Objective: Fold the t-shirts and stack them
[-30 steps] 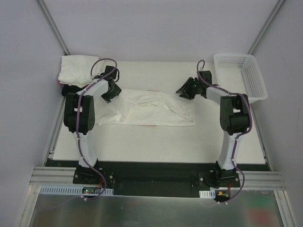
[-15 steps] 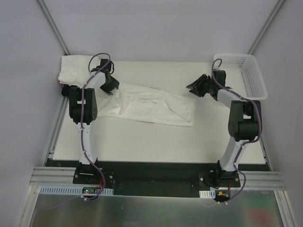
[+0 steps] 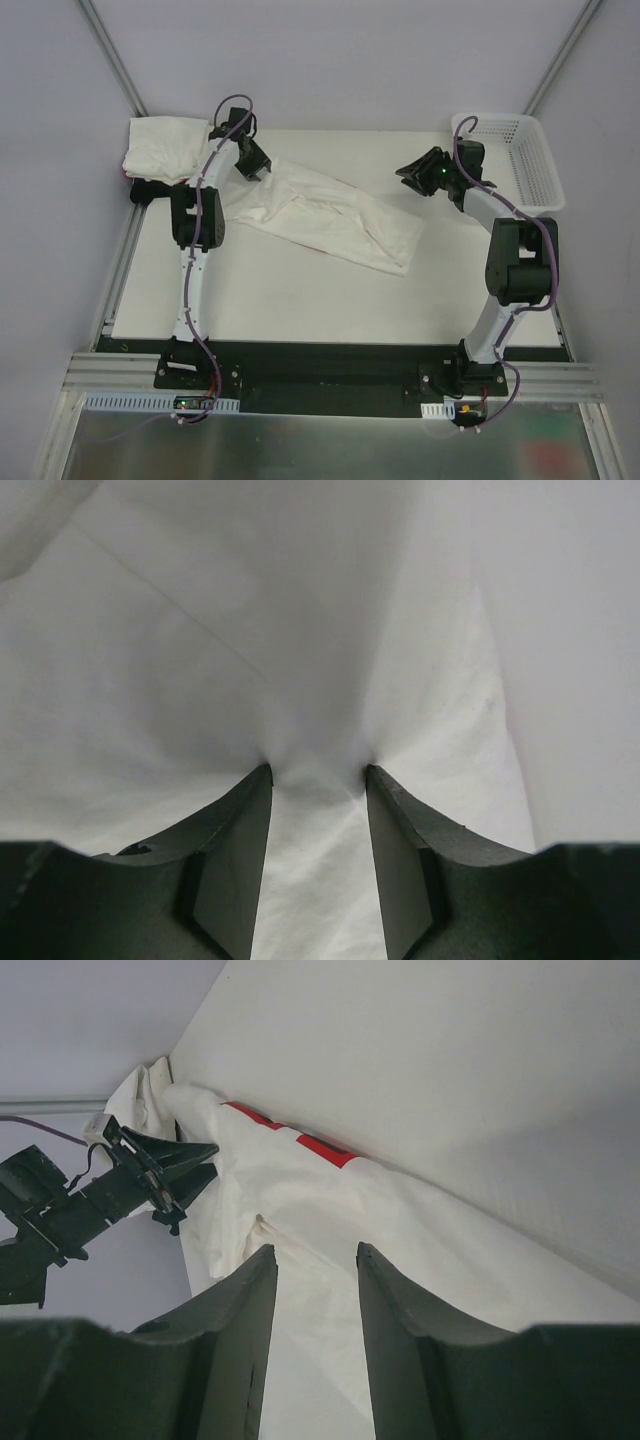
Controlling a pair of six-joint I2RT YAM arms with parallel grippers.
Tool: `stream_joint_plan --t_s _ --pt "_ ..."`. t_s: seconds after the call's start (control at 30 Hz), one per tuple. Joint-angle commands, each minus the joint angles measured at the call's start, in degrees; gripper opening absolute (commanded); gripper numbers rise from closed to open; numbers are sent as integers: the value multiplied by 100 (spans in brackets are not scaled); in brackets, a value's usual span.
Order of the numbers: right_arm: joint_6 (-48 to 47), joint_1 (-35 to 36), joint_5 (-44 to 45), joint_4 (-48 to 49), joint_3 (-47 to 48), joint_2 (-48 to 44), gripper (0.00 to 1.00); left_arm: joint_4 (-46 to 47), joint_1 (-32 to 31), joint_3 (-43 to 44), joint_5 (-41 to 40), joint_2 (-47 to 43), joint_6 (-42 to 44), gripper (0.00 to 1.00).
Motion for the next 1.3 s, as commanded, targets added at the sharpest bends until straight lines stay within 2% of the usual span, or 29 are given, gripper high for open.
stream_joint_plan --t_s 0.0,0.33,0.4,0.43,0.47,0.6,0.73,0.83,0.93,1.07,1.27 --pt "75 -15 -174 295 259 -156 41 -398 -441 441 679 414 404 41" --pt "5 -15 -217 418 -92 -463 41 -407 -1136 459 1532 538 1240 43" --pt "-83 -15 -235 401 -145 -507 42 -389 -1171 214 1445 389 1477 48" --pt "-205 -6 -253 349 -154 -525 42 -398 -1215 126 1096 171 1565 50" --pt "-267 -6 -288 261 -154 -525 42 -398 -1241 29 928 38 1748 56" --pt "-557 -6 -367 -152 -250 -621 43 -372 -1259 133 803 -463 2049 67" --pt "-1093 169 -446 -959 -531 -937 43 -381 -1250 55 786 -1025 2110 69" --pt "-1428 573 -122 -1268 -699 -1000 44 -381 -1224 -313 584 -1507 2058 70" --pt "-1472 863 -33 -1322 -472 -554 45 -346 -1259 -621 469 -2061 2023 70" --pt "-1402 1162 -104 -1559 581 255 45 -319 -1215 -1534 -303 -2660 1682 69" --pt "-1191 1277 -191 -1480 1541 1284 44 49 -1145 -3186 -568 -3293 996 62"
